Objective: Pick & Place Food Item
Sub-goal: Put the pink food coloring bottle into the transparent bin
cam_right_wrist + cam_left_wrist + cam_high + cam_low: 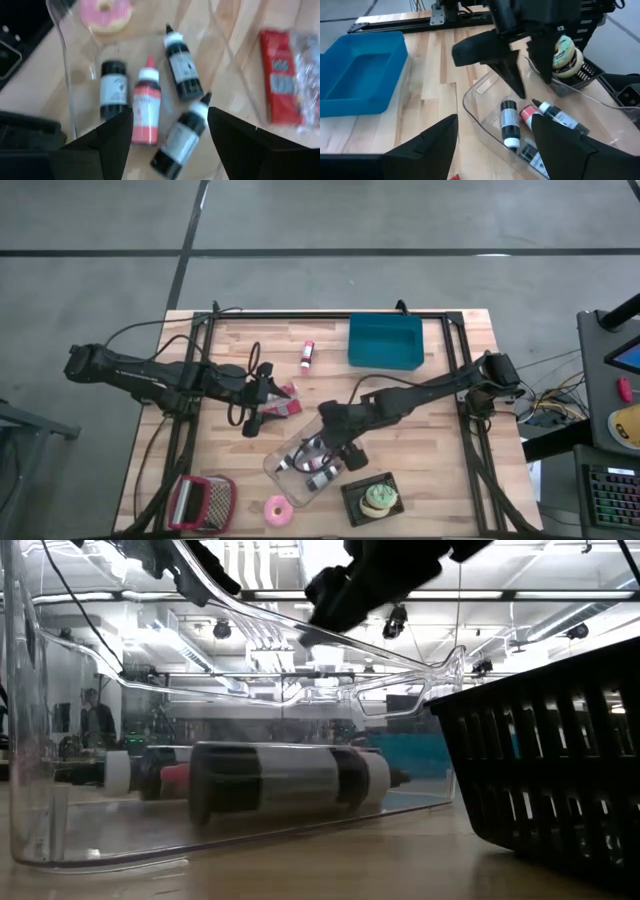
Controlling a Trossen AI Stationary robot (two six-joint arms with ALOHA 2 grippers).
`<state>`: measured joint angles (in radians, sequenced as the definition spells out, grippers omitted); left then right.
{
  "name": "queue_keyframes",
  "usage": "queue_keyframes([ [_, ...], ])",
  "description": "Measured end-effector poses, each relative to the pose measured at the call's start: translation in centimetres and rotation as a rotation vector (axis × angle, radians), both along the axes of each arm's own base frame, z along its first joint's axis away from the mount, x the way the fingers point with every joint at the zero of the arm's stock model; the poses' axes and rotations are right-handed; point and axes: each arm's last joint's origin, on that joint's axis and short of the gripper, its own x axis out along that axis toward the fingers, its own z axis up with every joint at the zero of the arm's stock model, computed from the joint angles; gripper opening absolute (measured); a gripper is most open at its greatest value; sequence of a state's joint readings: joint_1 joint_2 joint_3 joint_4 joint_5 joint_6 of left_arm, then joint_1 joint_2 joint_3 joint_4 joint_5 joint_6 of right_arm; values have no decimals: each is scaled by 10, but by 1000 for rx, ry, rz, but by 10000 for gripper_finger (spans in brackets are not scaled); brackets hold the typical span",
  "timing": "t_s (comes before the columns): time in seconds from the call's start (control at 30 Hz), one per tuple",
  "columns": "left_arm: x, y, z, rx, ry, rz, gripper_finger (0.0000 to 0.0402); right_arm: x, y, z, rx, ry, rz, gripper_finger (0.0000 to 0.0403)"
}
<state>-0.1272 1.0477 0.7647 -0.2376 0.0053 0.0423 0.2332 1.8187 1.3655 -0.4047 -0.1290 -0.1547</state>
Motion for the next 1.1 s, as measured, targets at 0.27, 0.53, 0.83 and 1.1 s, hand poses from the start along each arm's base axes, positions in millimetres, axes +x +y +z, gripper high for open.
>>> queue_keyframes([
  [0.27, 2, 0, 0, 27, -121, -13, 259, -3, 3, 23, 5, -221, 58, 238],
  [0.53, -20, 4, -6, 42, -204, 33, 259, -41, -6, 47, 31, -403, 59, 237],
  [0.83, -55, 10, -21, -11, -407, 102, 259, -106, -25, 50, 49, -642, -41, 237],
  [1.1, -72, 15, -45, -78, -377, 233, 259, -153, -40, 33, 66, -744, -169, 237],
])
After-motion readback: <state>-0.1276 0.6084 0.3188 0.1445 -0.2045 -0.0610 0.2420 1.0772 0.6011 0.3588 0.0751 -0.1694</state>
